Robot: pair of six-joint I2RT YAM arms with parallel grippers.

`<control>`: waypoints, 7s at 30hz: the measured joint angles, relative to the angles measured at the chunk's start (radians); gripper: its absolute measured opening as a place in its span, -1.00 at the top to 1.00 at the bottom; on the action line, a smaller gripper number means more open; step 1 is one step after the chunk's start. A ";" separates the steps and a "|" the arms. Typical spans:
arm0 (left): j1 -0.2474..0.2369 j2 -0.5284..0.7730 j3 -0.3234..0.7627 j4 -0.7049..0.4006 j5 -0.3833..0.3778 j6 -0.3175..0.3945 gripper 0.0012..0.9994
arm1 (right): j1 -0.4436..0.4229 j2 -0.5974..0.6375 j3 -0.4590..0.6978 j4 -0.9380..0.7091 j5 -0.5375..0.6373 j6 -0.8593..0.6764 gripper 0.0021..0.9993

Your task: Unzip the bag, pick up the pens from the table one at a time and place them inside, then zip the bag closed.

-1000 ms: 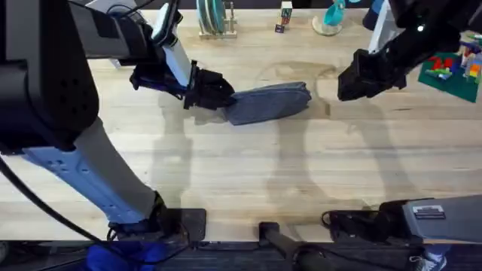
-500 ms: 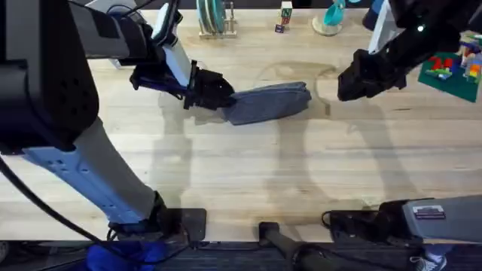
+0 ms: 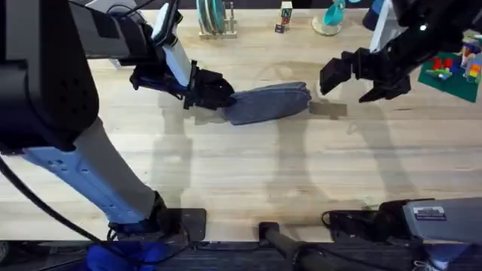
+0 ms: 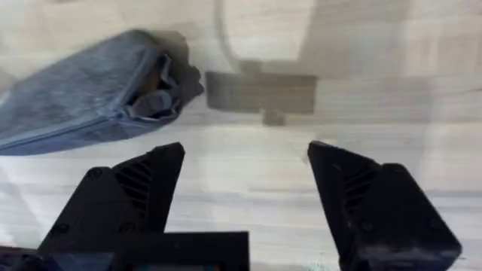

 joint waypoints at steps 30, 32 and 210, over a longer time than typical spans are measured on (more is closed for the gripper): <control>0.000 0.000 0.000 -0.001 0.000 -0.005 0.92 | -0.421 -0.105 -0.209 0.168 -0.672 -0.358 -0.99; 0.000 0.000 0.000 -0.001 0.000 -0.005 0.92 | -0.422 -0.080 -0.218 0.186 -0.705 -0.385 -0.99; 0.000 0.000 0.000 0.019 -0.008 -0.034 0.92 | -0.161 -0.168 -0.004 -0.167 -0.347 -0.416 -0.99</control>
